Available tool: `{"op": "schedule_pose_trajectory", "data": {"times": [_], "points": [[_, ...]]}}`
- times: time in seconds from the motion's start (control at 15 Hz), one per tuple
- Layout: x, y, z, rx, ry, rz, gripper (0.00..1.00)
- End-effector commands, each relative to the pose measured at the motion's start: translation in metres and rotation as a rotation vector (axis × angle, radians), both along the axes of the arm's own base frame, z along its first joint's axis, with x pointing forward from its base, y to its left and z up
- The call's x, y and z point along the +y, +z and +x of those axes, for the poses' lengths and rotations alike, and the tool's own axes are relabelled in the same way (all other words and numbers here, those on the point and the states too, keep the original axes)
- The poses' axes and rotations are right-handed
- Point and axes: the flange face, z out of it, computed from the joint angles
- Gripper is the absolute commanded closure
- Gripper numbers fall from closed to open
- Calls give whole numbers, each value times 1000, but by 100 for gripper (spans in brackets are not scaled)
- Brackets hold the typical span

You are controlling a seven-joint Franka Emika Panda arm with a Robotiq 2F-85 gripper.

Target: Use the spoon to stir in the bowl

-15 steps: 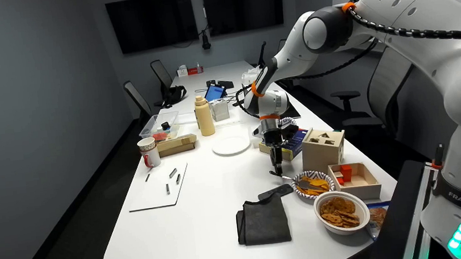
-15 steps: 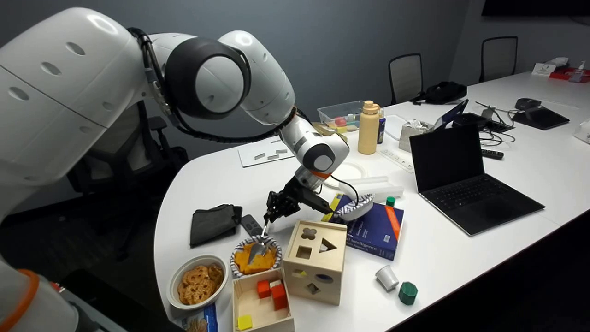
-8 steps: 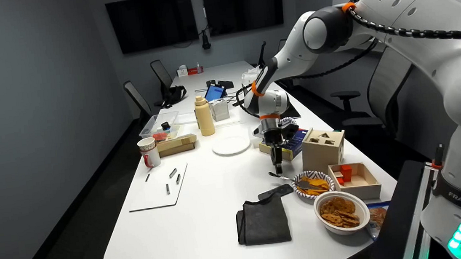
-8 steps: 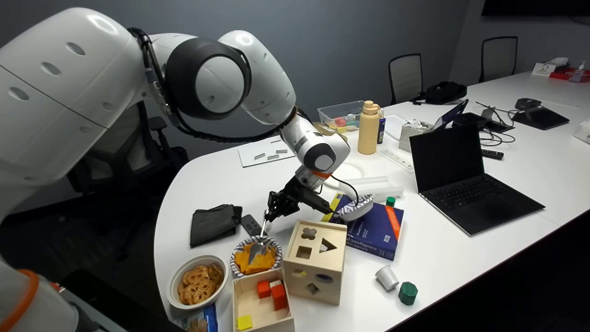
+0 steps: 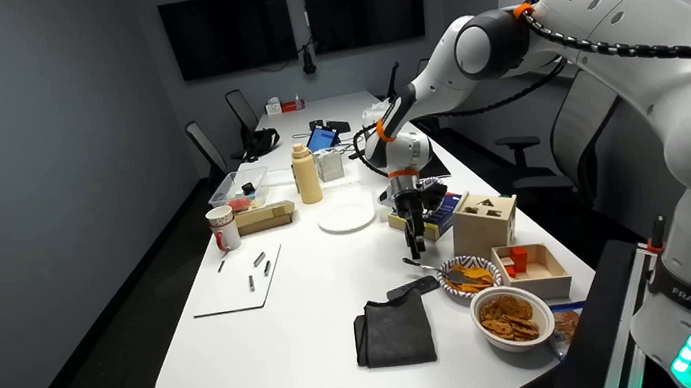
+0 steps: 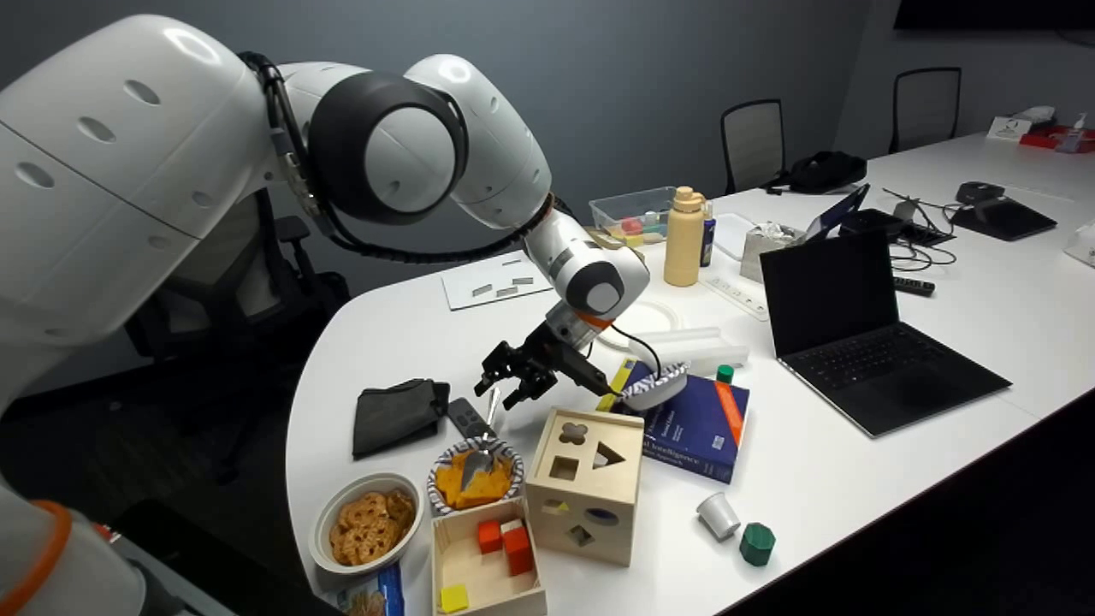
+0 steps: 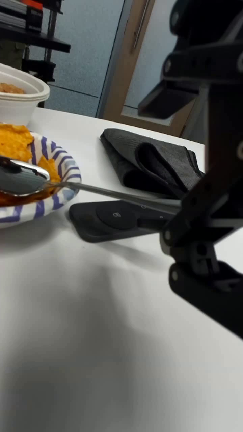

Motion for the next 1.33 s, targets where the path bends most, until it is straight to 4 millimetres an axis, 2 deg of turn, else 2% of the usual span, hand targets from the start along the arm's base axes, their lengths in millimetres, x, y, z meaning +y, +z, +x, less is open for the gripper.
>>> {"op": "schedule_pose_trajectory", "data": {"times": [0.0, 0.93, 1.27], "points": [[4, -5, 4, 23, 25, 28, 0], [27, -13, 5, 87, 91, 86, 0], [28, -15, 5, 98, 82, 70, 0]]}}
